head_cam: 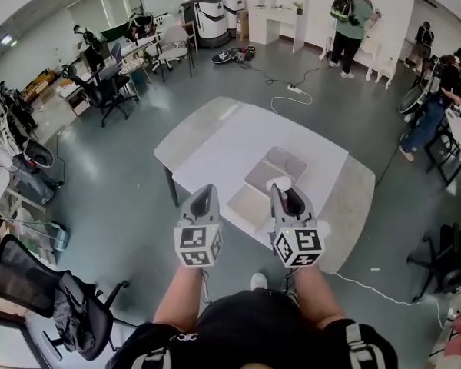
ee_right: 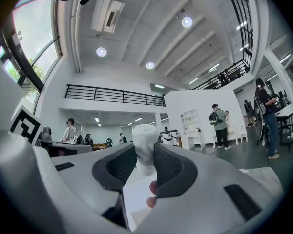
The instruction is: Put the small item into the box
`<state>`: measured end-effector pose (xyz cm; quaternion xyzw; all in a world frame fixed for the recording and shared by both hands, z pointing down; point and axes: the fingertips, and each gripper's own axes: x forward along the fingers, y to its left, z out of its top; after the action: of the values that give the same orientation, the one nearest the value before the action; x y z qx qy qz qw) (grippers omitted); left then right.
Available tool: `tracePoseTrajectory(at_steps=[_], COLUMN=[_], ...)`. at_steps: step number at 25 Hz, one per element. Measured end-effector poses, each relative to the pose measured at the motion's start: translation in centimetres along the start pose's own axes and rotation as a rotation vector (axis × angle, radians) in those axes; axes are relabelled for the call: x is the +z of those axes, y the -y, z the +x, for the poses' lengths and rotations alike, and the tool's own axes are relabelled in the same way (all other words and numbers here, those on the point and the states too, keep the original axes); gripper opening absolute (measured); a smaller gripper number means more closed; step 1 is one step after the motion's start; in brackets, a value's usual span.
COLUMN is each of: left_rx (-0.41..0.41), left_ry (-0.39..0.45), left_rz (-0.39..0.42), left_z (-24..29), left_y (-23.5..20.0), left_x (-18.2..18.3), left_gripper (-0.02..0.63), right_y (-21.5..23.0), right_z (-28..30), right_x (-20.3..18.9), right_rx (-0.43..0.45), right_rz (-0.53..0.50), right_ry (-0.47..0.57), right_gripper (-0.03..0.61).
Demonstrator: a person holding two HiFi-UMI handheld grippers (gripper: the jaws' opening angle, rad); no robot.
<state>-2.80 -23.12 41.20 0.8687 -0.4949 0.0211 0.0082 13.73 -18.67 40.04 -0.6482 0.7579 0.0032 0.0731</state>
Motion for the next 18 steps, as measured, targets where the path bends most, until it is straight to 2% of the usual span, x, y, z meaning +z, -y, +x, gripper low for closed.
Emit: tracePoseTrajectory(at_steps=[8, 12, 18], left_rx=[0.053, 0.069, 0.089], left_ry=[-0.017, -0.014, -0.063], left_rz=[-0.013, -0.027, -0.060], left_z=[8.0, 9.6, 10.6], left_y=[-0.1, 0.3, -0.7], left_x=[0.9, 0.7, -1.9], left_gripper=[0.012, 0.012, 0.012], right_y=[4.3, 5.4, 5.3], right_z=[7.1, 9.1, 10.4], right_x=[-1.5, -2.0, -4.8], right_rx=[0.077, 0.108, 0.141], right_rz=[-0.011, -0.014, -0.019], right_ry=[-0.062, -0.078, -0.141], right_gripper=[0.107, 0.107, 0.107])
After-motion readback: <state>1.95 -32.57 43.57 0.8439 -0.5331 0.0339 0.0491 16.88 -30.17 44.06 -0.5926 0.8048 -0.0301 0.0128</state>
